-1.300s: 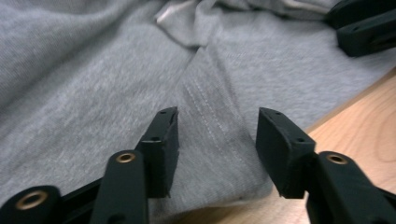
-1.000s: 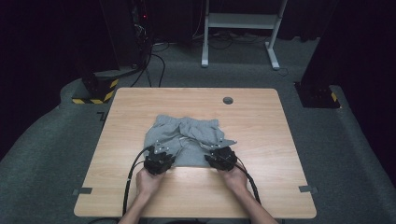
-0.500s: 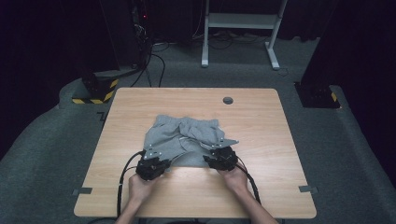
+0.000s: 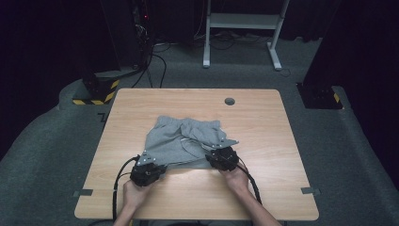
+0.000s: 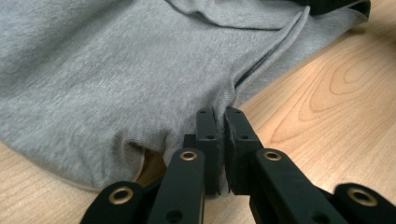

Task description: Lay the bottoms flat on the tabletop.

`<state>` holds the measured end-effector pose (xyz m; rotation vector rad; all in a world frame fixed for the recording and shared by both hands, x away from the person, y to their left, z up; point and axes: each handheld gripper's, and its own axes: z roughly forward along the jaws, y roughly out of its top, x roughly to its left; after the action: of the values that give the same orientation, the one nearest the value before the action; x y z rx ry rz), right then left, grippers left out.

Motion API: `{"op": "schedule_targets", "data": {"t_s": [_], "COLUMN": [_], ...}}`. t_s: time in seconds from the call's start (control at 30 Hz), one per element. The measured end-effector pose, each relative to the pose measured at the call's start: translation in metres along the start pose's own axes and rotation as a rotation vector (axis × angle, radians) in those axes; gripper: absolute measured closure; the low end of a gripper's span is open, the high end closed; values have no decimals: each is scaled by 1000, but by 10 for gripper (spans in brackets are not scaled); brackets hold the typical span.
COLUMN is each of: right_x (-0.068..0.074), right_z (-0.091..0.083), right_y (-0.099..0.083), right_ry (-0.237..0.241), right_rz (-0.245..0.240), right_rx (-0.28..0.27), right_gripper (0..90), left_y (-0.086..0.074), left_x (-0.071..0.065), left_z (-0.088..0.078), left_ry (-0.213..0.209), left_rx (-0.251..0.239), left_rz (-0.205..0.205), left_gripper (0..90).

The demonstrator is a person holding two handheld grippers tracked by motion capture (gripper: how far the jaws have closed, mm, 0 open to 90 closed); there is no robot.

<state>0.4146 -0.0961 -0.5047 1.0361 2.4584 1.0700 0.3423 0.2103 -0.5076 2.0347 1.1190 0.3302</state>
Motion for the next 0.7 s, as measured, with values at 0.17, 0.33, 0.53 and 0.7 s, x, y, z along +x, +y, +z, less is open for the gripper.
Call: {"op": "schedule_targets", "data": {"t_s": [0.17,0.33,0.53,0.7], "right_x": [-5,-4,-5,-10], "right_z": [-10,-11,-3,-3], "right_y": [2,3,0,-3], "right_ry": [12,-17,-42,-61], "right_rz": [21,7,-11,-15], "right_rx": [-39,-33,16,37], "right_gripper": [632,642,811,858], "left_y": [-4,-7,-5,-5], "left_x": [2,4,3,2], "left_z": [-4,-10,-15,-19], "left_ry": [4,9,12,21], "left_rx": [1,4,16,37], "left_rz": [-3,-11,11,27], "left_gripper": [855,854,852,846]}}
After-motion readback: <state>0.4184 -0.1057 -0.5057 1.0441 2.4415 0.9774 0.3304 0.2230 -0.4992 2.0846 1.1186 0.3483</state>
